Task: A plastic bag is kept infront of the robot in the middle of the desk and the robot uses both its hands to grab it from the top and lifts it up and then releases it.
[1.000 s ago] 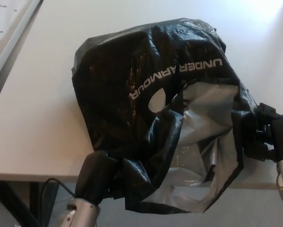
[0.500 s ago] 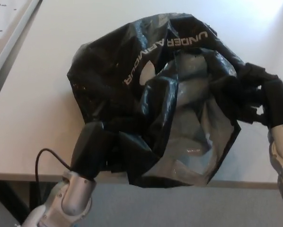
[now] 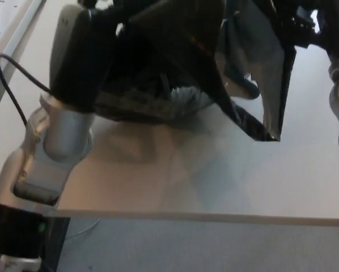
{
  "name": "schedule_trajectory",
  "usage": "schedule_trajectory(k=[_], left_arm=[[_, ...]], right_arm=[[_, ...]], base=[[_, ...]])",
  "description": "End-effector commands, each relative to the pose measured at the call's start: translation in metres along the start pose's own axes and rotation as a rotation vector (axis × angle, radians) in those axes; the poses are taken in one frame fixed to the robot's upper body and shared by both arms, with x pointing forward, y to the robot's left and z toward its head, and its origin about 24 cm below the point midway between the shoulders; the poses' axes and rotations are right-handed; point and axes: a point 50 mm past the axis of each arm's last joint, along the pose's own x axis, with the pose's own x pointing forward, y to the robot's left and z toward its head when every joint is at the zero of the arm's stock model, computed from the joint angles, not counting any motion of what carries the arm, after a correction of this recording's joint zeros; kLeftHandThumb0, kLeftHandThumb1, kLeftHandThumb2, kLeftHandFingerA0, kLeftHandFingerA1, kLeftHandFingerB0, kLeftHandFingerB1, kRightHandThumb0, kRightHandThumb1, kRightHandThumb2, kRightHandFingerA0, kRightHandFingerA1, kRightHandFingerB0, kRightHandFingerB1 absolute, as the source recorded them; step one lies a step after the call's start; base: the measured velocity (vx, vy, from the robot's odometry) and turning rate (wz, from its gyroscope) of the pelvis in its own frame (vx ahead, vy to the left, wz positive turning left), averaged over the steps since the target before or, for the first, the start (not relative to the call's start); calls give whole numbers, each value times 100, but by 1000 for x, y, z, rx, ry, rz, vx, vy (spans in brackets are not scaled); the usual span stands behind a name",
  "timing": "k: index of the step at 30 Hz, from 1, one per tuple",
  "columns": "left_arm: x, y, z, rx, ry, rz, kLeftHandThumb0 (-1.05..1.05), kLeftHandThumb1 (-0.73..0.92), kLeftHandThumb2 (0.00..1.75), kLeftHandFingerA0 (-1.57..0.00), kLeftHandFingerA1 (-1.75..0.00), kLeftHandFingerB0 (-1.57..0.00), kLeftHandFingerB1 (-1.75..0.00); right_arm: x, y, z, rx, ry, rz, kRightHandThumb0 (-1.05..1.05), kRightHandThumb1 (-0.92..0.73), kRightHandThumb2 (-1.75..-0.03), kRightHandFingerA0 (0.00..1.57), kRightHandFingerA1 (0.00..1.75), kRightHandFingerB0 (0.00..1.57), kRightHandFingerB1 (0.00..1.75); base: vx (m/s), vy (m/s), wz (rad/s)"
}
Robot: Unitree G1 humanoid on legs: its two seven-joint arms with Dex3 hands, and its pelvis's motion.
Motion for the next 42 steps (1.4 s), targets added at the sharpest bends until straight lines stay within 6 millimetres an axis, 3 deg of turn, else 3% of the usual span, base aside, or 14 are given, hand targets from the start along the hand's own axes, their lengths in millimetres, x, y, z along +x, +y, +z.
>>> schedule_trajectory(k=[1,2,6,7,21,22,25,27,28,29,30,34,35,42], left_arm=[[87,71,48,35,-85,136,-53,83,69,-112,-175,-98,-174],[90,73,50,41,-84,141,-61,59,98,-142,-157,-121,-144],[98,77,55,47,-106,163,-50,84,67,-116,-175,-94,-175],[104,81,60,30,-130,170,-51,84,66,-114,-175,-93,-173],[103,87,85,30,-186,201,-51,84,65,-114,-175,-92,-175],[103,87,85,32,-188,201,-56,57,101,-138,-152,-120,-140],[103,88,86,29,-178,202,-55,59,102,-137,-151,-120,-140],[103,89,87,25,-178,207,-55,60,102,-137,-151,-120,-140],[103,89,87,24,-176,205,-53,84,65,-114,-175,-92,-175],[103,90,87,26,-174,204,-55,60,102,-136,-151,-119,-140],[102,90,86,30,-173,205,-51,83,68,-113,-175,-92,-175],[99,89,79,-1,-126,193,-53,84,65,-112,-175,-89,-175],[97,88,75,17,-126,184,-49,84,65,-112,-175,-90,-170],[91,82,54,89,-73,145,-47,84,65,-110,-175,-90,-170]], right_arm=[[28,-16,84,176,-104,140,-36,-58,-111,129,130,117,125],[28,-17,86,184,-103,142,-36,-58,-110,130,130,118,126],[27,-18,90,196,-102,152,-36,-57,-110,129,130,120,126],[27,-18,94,222,-104,144,-62,-77,-65,104,167,81,162],[4,-14,116,245,-195,160,-60,-77,-64,99,165,84,158],[3,-14,117,243,-199,156,-59,-78,-65,97,168,80,161],[3,-14,120,217,-219,151,-59,-80,-64,95,169,78,162],[3,-15,124,175,-248,137,-33,-62,-113,124,127,114,124],[3,-15,124,173,-248,135,-34,-62,-112,124,128,114,124],[4,-16,123,168,-248,133,-34,-62,-112,124,128,114,124],[5,-16,122,164,-246,130,-34,-62,-112,123,127,114,124],[9,-14,111,143,-207,103,-34,-61,-111,124,128,115,124],[11,-13,104,156,-169,94,-58,-77,-64,93,171,75,159],[27,-18,70,119,-55,46,-55,-80,-73,93,172,79,163]], base=[[0,0,0],[0,0,0],[0,0,0],[0,0,0],[0,0,0],[0,0,0],[0,0,0],[0,0,0],[0,0,0],[0,0,0],[0,0,0],[0,0,0],[0,0,0],[0,0,0]])
